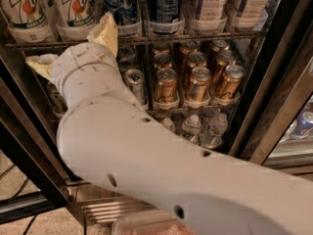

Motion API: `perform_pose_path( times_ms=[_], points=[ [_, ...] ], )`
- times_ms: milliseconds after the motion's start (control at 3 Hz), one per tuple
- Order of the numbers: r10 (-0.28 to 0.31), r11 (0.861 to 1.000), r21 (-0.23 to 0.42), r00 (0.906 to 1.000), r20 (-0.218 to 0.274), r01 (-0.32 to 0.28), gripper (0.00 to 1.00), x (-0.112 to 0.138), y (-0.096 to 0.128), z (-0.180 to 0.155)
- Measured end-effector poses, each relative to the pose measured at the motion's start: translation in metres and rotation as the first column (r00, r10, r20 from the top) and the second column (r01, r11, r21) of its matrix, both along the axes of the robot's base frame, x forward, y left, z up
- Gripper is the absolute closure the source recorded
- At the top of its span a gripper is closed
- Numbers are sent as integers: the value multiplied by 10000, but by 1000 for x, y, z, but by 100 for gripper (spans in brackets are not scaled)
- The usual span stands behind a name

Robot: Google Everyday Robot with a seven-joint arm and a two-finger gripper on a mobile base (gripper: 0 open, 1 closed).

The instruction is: Pick 7up can from top shelf of fridge

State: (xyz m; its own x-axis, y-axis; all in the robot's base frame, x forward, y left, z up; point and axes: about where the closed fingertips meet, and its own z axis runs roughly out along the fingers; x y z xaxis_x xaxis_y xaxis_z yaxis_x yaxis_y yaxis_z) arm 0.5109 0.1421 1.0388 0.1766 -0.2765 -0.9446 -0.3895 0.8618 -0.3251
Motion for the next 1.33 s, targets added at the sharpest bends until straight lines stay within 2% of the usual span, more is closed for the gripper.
perform_pose_path(
  times_ms=[333,1000,1333],
  points=[
    [-159,9998,149,9997,170,157,16,9,-2,4],
    [-344,9985,433,9987,380,327,31,24,-3,11],
    [-361,9980,530,9985,412,339,30,29,-1,13]
  ],
)
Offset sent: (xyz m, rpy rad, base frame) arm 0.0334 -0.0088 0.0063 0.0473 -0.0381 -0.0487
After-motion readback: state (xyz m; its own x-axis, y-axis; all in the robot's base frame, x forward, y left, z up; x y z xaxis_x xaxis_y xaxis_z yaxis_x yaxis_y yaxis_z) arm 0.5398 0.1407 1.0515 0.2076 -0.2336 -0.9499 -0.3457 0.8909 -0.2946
